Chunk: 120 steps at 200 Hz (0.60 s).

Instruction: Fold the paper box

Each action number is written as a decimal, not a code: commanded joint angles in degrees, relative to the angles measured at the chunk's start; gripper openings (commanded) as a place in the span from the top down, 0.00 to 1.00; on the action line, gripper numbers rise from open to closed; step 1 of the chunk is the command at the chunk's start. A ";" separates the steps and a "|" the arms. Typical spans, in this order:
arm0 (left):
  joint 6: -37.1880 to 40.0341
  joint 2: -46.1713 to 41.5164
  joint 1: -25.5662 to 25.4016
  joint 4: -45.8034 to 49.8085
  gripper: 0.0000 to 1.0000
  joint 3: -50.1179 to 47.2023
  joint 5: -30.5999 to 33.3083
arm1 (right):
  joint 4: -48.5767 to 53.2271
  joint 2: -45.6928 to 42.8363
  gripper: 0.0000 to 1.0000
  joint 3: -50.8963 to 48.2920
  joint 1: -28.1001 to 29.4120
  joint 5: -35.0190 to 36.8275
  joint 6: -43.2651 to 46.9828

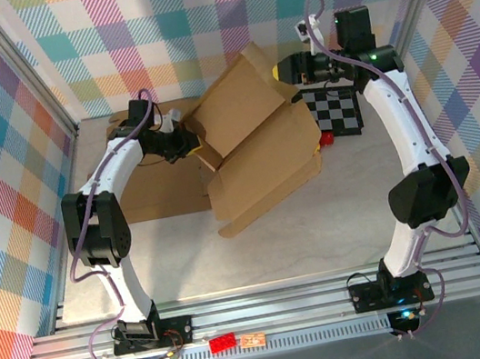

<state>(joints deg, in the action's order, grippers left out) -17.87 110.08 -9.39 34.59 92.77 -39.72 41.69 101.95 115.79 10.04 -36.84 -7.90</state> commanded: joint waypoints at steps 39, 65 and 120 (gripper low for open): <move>7.47 -3.82 -1.94 7.67 1.00 3.59 3.27 | 5.31 1.27 0.50 1.82 3.28 11.89 11.06; 8.56 -3.91 -2.31 8.74 1.00 4.08 4.12 | 5.33 2.17 0.53 1.57 3.82 11.71 11.33; 9.29 -4.09 -2.74 9.86 1.00 4.96 5.20 | 4.71 2.46 0.53 -1.82 8.52 25.89 14.95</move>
<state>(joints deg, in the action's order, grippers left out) -10.44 108.66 -11.51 42.59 95.09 -34.20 46.22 103.81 115.63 15.75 -20.95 2.76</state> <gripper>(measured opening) 0.064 0.469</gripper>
